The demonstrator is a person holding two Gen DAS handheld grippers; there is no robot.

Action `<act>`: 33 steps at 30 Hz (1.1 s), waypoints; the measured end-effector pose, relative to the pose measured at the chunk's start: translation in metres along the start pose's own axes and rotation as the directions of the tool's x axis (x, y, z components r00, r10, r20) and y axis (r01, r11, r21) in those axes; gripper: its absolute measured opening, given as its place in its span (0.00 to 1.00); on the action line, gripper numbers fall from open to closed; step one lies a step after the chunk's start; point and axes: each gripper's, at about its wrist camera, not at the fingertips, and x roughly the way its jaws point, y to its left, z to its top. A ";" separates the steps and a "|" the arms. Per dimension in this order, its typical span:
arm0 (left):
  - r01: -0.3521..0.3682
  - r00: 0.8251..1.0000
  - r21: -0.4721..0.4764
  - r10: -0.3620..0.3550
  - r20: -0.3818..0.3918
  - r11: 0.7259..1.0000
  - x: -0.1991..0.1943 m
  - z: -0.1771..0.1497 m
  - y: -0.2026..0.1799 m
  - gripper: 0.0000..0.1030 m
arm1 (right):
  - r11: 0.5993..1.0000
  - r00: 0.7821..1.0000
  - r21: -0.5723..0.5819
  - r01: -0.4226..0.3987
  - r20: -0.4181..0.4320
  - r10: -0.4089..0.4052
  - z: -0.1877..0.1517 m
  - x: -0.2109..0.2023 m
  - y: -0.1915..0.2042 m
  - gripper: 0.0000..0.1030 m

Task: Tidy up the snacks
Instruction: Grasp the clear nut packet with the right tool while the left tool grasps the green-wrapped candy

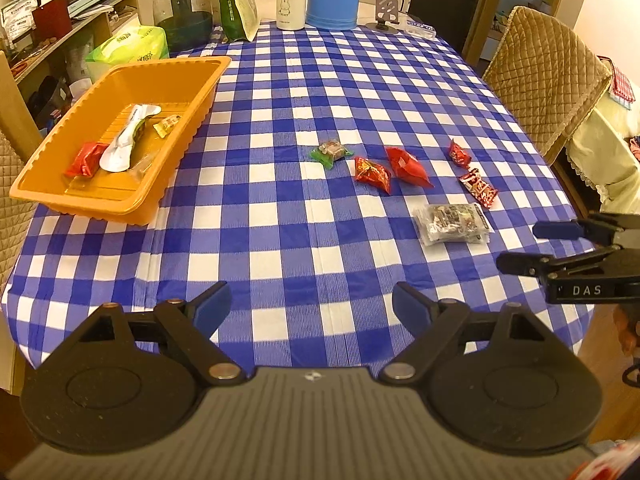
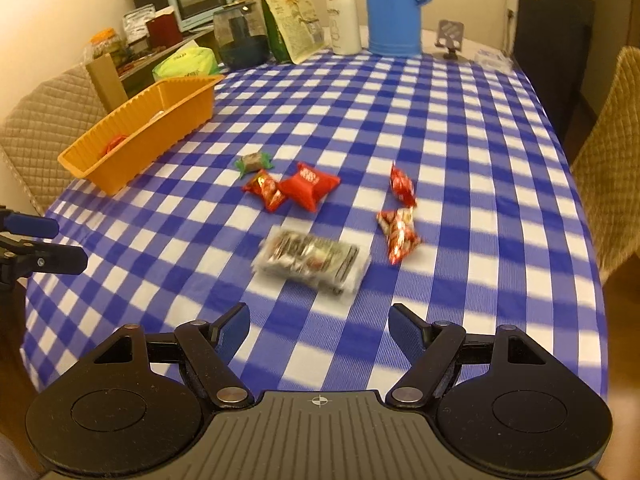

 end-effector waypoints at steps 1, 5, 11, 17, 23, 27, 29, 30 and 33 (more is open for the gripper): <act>0.000 1.000 0.000 0.000 -0.001 1.000 0.002 0.002 0.000 0.83 | 1.000 1.000 -0.023 -0.006 0.001 0.006 0.003 0.004 -0.001 0.74; 0.003 1.000 -0.001 -0.003 -0.011 1.000 0.013 0.010 0.001 0.83 | 0.992 0.999 -0.123 -0.037 -0.004 0.037 0.011 0.020 -0.003 0.74; 0.006 1.000 -0.004 -0.006 -0.027 1.000 0.027 0.018 0.004 0.83 | 0.960 0.997 -0.271 -0.068 -0.055 0.055 0.024 0.046 0.000 0.74; 0.001 0.999 -0.013 -0.002 -0.043 1.000 0.035 0.022 0.009 0.83 | 0.917 0.993 -0.385 -0.109 -0.088 0.081 0.031 0.063 0.008 0.74; -0.001 0.999 -0.018 0.000 -0.049 1.000 0.040 0.025 0.012 0.83 | 0.883 0.985 -0.443 -0.156 -0.132 0.108 0.032 0.081 0.016 0.73; -0.003 0.999 -0.018 0.002 -0.052 1.000 0.042 0.026 0.012 0.83 | 0.891 0.977 -0.411 -0.191 -0.163 0.134 0.036 0.093 0.014 0.63; -0.003 0.999 -0.018 0.002 -0.054 1.000 0.043 0.026 0.013 0.83 | 0.895 0.974 -0.396 -0.203 -0.173 0.144 0.037 0.097 0.013 0.57; -0.002 0.999 -0.018 0.001 -0.054 1.000 0.043 0.026 0.013 0.83 | 0.898 0.973 -0.388 -0.208 -0.175 0.150 0.037 0.097 0.012 0.55; -0.002 0.999 -0.018 0.001 -0.053 1.000 0.043 0.027 0.013 0.83 | 0.902 0.973 -0.380 -0.204 -0.177 0.145 0.038 0.095 0.011 0.49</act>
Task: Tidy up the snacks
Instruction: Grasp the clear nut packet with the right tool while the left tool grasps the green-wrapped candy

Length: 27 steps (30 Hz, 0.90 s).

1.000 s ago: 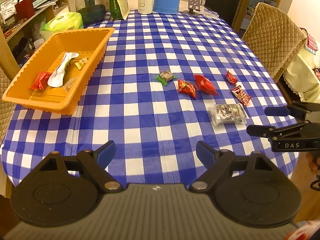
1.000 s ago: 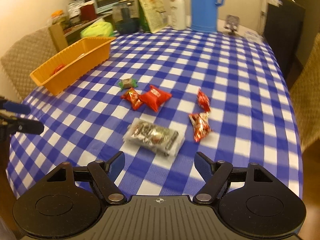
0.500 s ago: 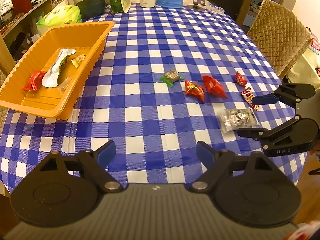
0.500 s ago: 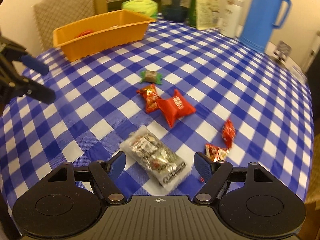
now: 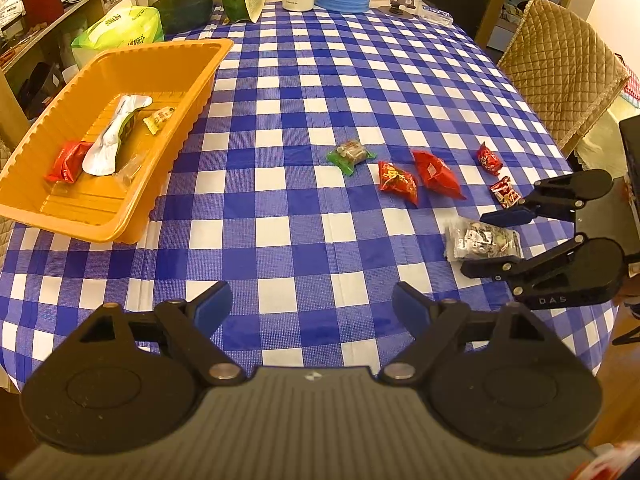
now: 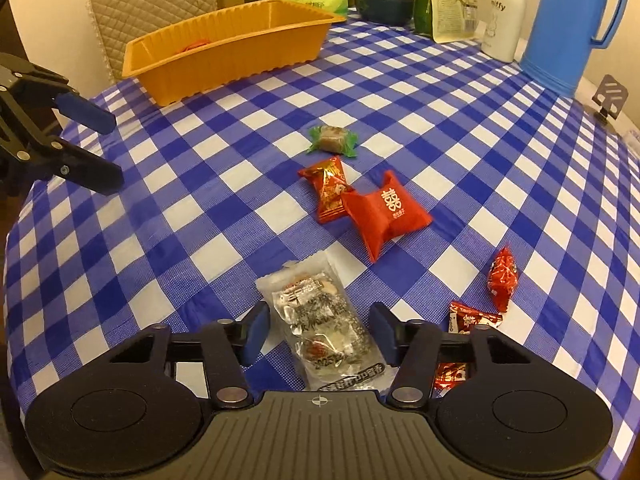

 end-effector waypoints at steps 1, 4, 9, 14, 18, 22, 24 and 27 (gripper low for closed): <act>0.001 1.000 0.000 -0.001 0.001 1.000 0.000 0.000 0.000 0.83 | 1.000 1.000 0.006 0.001 -0.002 -0.001 -0.001 -0.002 0.002 0.47; 0.003 1.000 0.008 -0.003 0.003 1.000 0.003 0.001 -0.001 0.81 | 1.000 1.000 0.025 0.009 -0.008 -0.008 0.000 -0.003 0.004 0.38; 0.008 1.000 0.037 -0.009 0.015 0.999 0.007 0.003 -0.006 0.79 | 0.997 0.999 0.074 0.028 0.021 -0.029 -0.002 -0.005 0.010 0.37; 0.012 1.000 0.065 -0.014 0.027 0.998 0.013 0.009 -0.007 0.76 | 0.986 0.997 0.158 0.048 0.050 -0.057 -0.006 -0.018 0.013 0.37; 0.012 0.999 0.101 -0.016 0.043 0.995 0.020 0.019 -0.007 0.75 | 0.960 0.991 0.267 0.085 0.076 -0.109 -0.009 -0.036 0.006 0.37; 0.018 0.998 0.153 -0.028 0.062 0.988 0.032 0.034 -0.009 0.70 | 0.914 0.980 0.388 0.119 0.099 -0.170 -0.013 -0.055 -0.007 0.37; 0.025 0.997 0.183 -0.038 0.066 0.983 0.040 0.042 -0.011 0.68 | 0.886 0.975 0.443 0.134 0.101 -0.198 -0.015 -0.063 -0.015 0.37; 0.035 0.996 0.225 -0.051 0.068 0.974 0.054 0.056 -0.014 0.64 | 0.840 0.965 0.521 0.154 0.102 -0.240 -0.022 -0.076 -0.027 0.37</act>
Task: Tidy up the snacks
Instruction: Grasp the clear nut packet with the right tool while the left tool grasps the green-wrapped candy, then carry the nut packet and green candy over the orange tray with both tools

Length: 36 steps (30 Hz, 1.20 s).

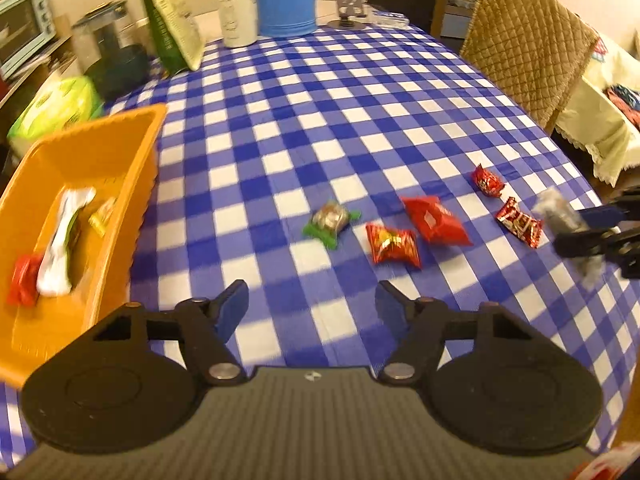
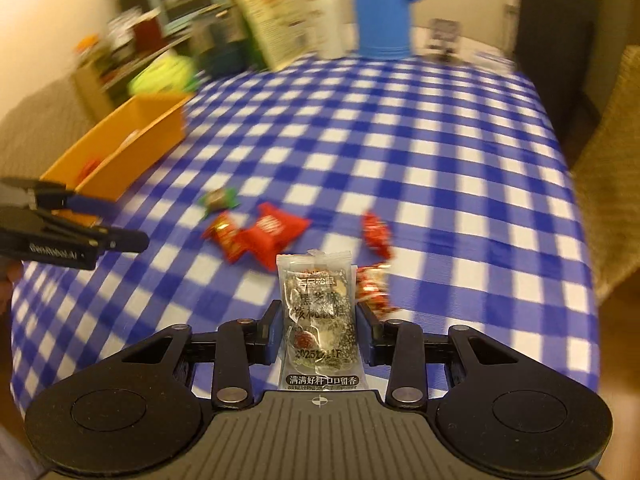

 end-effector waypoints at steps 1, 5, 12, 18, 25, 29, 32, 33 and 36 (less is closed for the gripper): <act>0.004 1.000 0.011 -0.004 0.001 1.000 0.005 0.004 0.000 0.63 | 1.000 1.000 0.025 0.009 0.006 -0.009 0.001 -0.005 -0.006 0.37; 0.019 1.000 0.059 -0.019 0.003 0.998 0.025 0.019 -0.001 0.57 | 0.992 0.998 0.112 0.053 0.017 -0.056 0.000 -0.019 -0.025 0.37; 0.028 1.000 0.136 -0.027 -0.007 0.990 0.054 0.037 -0.004 0.47 | 0.968 0.992 0.222 0.119 0.021 -0.127 -0.007 -0.037 -0.052 0.37; 0.043 0.999 0.175 -0.038 -0.035 0.984 0.073 0.043 -0.006 0.41 | 0.951 0.988 0.273 0.147 0.012 -0.156 -0.016 -0.047 -0.061 0.37; 0.078 0.996 0.182 -0.070 -0.052 0.980 0.079 0.045 -0.006 0.23 | 0.945 0.986 0.288 0.155 0.012 -0.166 -0.017 -0.047 -0.062 0.37; 0.078 0.996 0.176 -0.070 -0.051 0.981 0.077 0.045 -0.007 0.20 | 0.946 0.986 0.284 0.153 0.012 -0.164 -0.015 -0.046 -0.061 0.37; 0.073 0.997 0.169 -0.066 -0.045 0.983 0.072 0.044 -0.006 0.20 | 0.949 0.987 0.277 0.148 0.016 -0.158 -0.013 -0.046 -0.059 0.37; 0.070 0.997 0.165 -0.064 -0.044 0.984 0.071 0.044 -0.006 0.20 | 0.951 0.988 0.274 0.146 0.017 -0.157 -0.013 -0.046 -0.059 0.37; 0.060 0.998 0.148 -0.055 -0.038 0.987 0.065 0.043 -0.003 0.19 | 0.954 0.988 0.266 0.141 0.022 -0.152 -0.012 -0.046 -0.057 0.37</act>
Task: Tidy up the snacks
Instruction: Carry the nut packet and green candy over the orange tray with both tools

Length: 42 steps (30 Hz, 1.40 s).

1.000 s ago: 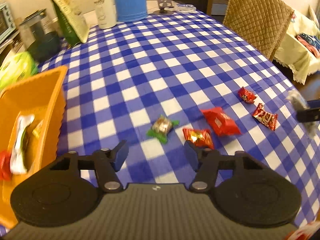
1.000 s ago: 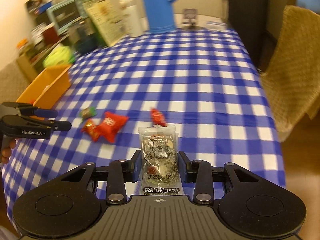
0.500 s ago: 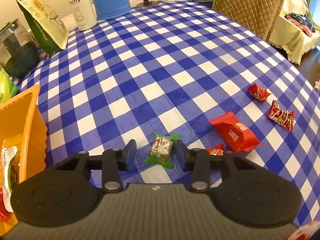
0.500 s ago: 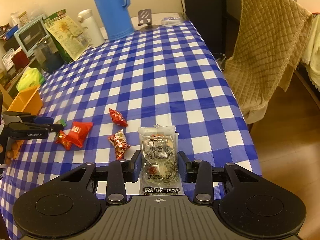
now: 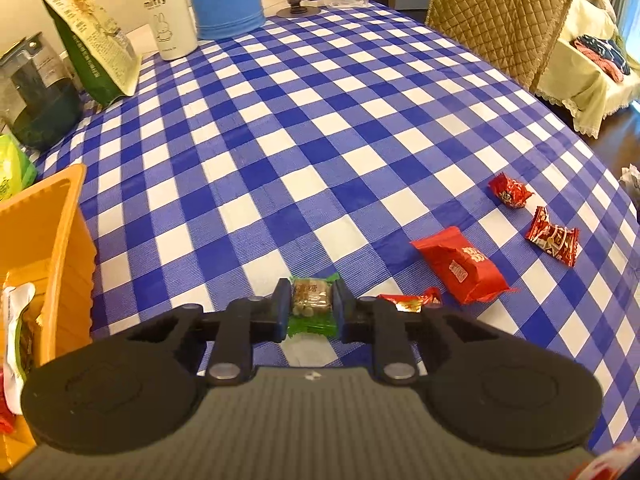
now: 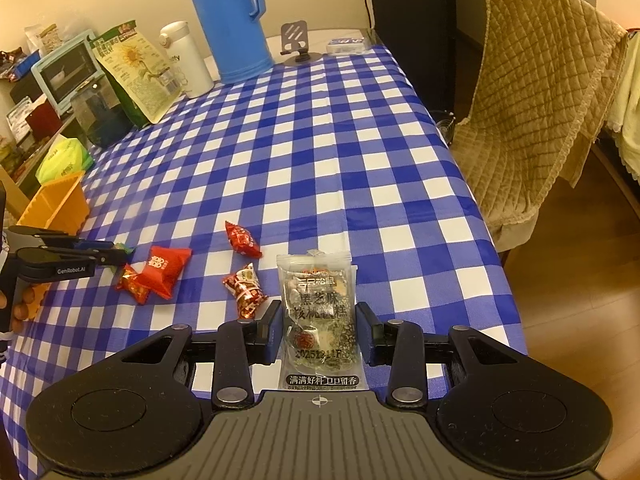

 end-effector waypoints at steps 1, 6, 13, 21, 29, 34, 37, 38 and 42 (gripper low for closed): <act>-0.005 1.000 -0.007 0.005 0.002 1.000 -0.003 0.000 0.001 0.19 | 1.000 1.000 -0.003 -0.003 0.002 0.003 0.000 0.000 0.001 0.37; -0.013 0.999 -0.040 0.014 0.033 0.999 -0.023 -0.004 0.005 0.19 | 0.999 1.000 -0.024 -0.020 0.010 0.021 0.002 -0.002 0.005 0.37; -0.009 0.999 -0.087 0.013 0.045 0.996 -0.054 -0.022 0.006 0.19 | 0.997 0.998 -0.057 -0.058 0.019 0.059 0.002 -0.004 0.018 0.37; 0.020 0.999 -0.156 -0.026 -0.036 0.988 -0.063 -0.075 -0.004 0.19 | 0.993 0.996 -0.079 -0.083 0.012 0.084 -0.006 -0.007 0.030 0.37; 0.035 0.997 -0.196 -0.049 -0.065 0.980 -0.062 -0.092 0.002 0.20 | 0.995 0.997 -0.071 -0.072 0.009 0.073 -0.014 -0.013 0.029 0.37; 0.024 0.997 -0.147 -0.035 -0.073 0.989 -0.056 -0.087 -0.004 0.20 | 0.996 0.998 -0.065 -0.063 0.014 0.064 -0.018 -0.018 0.030 0.37; 0.012 0.997 -0.109 -0.020 -0.075 0.994 -0.057 -0.086 -0.009 0.18 | 0.996 0.998 -0.064 -0.062 0.014 0.063 -0.019 -0.020 0.030 0.37; 0.013 0.997 -0.103 -0.020 -0.072 0.995 -0.058 -0.086 -0.010 0.18 | 0.996 0.998 -0.065 -0.062 0.014 0.063 -0.018 -0.019 0.030 0.37; 0.022 0.999 -0.104 -0.026 -0.043 0.994 -0.068 -0.087 -0.011 0.18 | 0.996 0.997 -0.064 -0.069 0.015 0.070 -0.020 -0.023 0.032 0.37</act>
